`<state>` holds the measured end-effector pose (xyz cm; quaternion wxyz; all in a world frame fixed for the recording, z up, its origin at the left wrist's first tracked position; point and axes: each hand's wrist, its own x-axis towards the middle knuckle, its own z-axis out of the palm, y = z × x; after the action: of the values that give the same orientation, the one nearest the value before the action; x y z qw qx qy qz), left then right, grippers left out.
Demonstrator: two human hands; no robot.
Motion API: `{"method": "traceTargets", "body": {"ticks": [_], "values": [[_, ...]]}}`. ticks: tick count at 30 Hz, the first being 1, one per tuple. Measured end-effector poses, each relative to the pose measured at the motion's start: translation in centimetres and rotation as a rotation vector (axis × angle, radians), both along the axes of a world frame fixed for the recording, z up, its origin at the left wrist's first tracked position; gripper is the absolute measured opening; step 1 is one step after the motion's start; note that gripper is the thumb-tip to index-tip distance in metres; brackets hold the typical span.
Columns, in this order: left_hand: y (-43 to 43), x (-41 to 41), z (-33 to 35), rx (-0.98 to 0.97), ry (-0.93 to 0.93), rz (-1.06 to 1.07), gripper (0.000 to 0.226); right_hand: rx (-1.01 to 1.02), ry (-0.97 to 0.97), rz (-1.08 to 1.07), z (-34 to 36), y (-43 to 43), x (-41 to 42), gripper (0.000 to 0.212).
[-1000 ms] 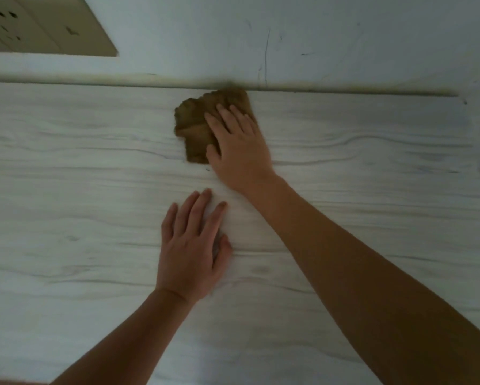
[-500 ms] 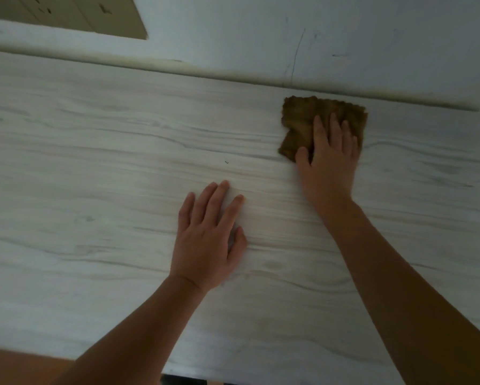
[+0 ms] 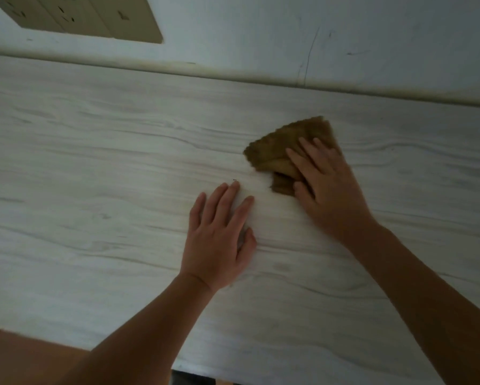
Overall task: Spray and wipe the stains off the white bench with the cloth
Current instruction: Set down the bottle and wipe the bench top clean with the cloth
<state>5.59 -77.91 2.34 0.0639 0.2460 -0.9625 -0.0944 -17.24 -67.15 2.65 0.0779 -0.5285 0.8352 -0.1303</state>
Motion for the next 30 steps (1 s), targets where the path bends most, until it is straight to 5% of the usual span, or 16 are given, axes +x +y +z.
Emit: {"method": "traceTargets", "body": {"ticks": [4,10,16,20,30], "values": [[0.0,0.0,0.0,0.008,0.021,0.004,0.056,0.041,-0.013,-0.249,0.5,2.7,-4.4,0.061],[0.0,0.0,0.1,0.016,-0.004,-0.001,0.056,0.034,-0.023,-0.493,0.1,-5.7,-4.5,0.067],[0.0,0.0,0.1,-0.011,-0.032,-0.009,0.056,-0.019,0.014,-0.186,-0.2,-11.0,1.2,0.062],[0.0,-0.1,0.2,-0.017,-0.020,-0.017,0.057,-0.031,0.014,-0.104,-0.5,-7.9,-1.7,0.059],[0.3,-0.2,0.3,-0.022,0.021,-0.003,0.057,0.059,0.036,-0.534,0.0,7.0,-12.1,0.061]]}}
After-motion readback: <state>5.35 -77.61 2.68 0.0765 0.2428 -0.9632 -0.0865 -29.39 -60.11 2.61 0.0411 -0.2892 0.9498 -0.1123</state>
